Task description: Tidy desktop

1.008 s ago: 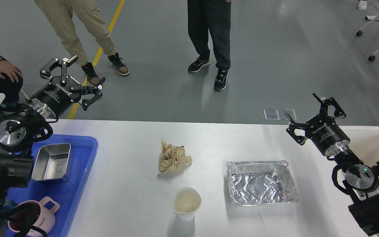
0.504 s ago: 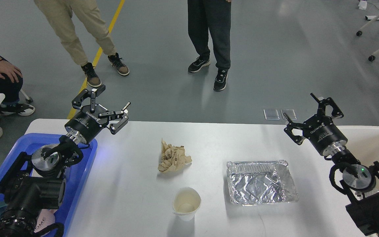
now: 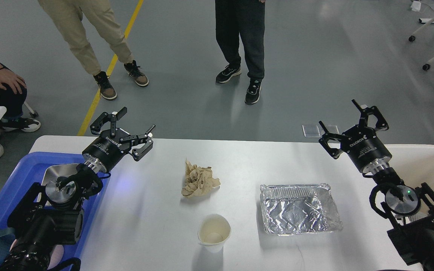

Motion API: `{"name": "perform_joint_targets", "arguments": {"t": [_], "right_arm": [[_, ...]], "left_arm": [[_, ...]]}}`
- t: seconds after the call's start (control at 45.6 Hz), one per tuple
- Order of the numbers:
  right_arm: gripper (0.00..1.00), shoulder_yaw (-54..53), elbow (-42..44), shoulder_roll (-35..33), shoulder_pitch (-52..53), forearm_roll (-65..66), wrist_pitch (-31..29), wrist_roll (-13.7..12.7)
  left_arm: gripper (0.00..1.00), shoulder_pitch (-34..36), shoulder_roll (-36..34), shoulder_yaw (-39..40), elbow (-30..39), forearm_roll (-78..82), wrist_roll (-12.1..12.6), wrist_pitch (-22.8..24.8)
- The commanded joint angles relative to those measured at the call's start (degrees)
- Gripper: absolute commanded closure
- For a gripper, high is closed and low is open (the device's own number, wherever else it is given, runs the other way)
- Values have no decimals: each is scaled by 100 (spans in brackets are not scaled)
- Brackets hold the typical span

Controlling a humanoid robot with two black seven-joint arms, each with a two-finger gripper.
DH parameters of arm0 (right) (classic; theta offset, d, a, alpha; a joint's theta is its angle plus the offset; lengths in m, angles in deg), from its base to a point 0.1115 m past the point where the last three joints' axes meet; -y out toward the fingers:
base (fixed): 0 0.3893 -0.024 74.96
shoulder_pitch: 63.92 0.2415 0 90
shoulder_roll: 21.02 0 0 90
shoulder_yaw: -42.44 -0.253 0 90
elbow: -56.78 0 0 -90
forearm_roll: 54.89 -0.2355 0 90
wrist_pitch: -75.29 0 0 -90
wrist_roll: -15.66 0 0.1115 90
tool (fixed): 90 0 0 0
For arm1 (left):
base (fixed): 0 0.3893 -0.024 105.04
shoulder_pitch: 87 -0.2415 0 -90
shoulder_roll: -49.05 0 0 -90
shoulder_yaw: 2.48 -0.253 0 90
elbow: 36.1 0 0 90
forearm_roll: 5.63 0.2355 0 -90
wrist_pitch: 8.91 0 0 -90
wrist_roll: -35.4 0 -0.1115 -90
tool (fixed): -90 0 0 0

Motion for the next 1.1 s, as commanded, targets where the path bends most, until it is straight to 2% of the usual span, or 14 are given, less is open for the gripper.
{"name": "perform_joint_targets", "arguments": {"t": [0.0,0.044,0.066,0.088,0.153,0.219,0.285,0.438,0.702,1.074], "right_arm": [[0,-287,-5,174,-86,-200,-570,10],[0,-358,-5,192,-95,-200,-624,2],[0,-358,-5,183,-103,-200,-624,2],[0,-349,-5,165,-112,-200,-615,-16],[0,-323,-5,165,-130,-174,-536,-34],[0,-296,4,148,-130,-147,-352,-42],[0,-296,12,139,-95,-147,-202,-42],[0,-296,4,139,-51,-147,-184,-42],[0,-261,4,-98,-95,-103,-70,-60],[0,46,-330,-1065,-358,275,-114,-34]], "left_arm": [[3,8,-6,67,0,1,-337,94],[3,8,3,58,0,10,-740,164],[3,8,-6,49,0,19,-1003,164],[3,8,-15,14,-8,36,-1372,164],[3,8,3,-30,-26,72,-2006,103],[3,52,29,-82,-210,72,-2464,94],[3,122,29,-205,-474,72,-2693,94],[3,175,117,-425,-527,80,-2694,94],[3,219,47,-970,-615,89,-2210,76],[3,70,-50,-997,-615,98,-2210,76]]}}
